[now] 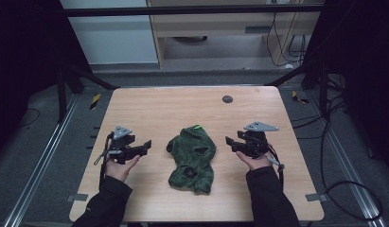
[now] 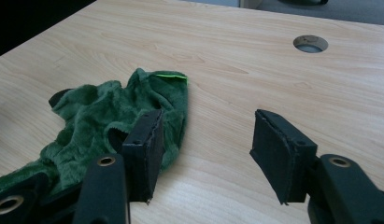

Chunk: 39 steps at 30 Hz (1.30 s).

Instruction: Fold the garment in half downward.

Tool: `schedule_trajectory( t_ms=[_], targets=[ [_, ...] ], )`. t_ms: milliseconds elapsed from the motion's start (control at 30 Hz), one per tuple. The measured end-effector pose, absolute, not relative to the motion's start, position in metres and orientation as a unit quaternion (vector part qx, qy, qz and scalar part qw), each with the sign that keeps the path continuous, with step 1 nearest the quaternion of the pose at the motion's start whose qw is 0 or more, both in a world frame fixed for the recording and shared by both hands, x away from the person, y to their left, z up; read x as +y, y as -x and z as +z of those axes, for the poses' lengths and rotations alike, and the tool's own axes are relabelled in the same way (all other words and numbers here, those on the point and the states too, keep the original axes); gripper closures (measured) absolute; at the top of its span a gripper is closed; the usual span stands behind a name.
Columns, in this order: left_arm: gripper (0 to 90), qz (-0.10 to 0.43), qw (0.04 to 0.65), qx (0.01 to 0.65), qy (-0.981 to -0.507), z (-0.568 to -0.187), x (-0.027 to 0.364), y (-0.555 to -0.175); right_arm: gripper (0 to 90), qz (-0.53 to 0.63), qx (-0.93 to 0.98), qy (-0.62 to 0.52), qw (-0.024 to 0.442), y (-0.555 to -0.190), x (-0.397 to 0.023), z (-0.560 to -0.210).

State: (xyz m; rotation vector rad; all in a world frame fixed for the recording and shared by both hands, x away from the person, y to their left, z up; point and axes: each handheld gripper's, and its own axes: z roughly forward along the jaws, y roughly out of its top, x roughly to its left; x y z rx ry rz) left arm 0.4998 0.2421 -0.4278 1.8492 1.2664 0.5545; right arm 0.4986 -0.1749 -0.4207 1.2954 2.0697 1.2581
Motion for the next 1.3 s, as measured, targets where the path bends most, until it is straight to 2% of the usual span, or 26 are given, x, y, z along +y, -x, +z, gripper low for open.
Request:
schedule_trajectory(
  t_ms=[667, 1300],
  targets=[
    [28.2, 0.204, 0.407, 0.485, -0.746, -0.43, 0.208, -0.531, 48.0, 0.439, 0.753, -0.454, 0.186, -0.528, -0.149, -0.425],
    [34.2, 0.189, 0.395, 0.48, -0.76, -0.448, 0.18, -0.554, 51.1, 0.423, 0.758, -0.468, 0.165, -0.548, -0.136, -0.448]
  ],
)
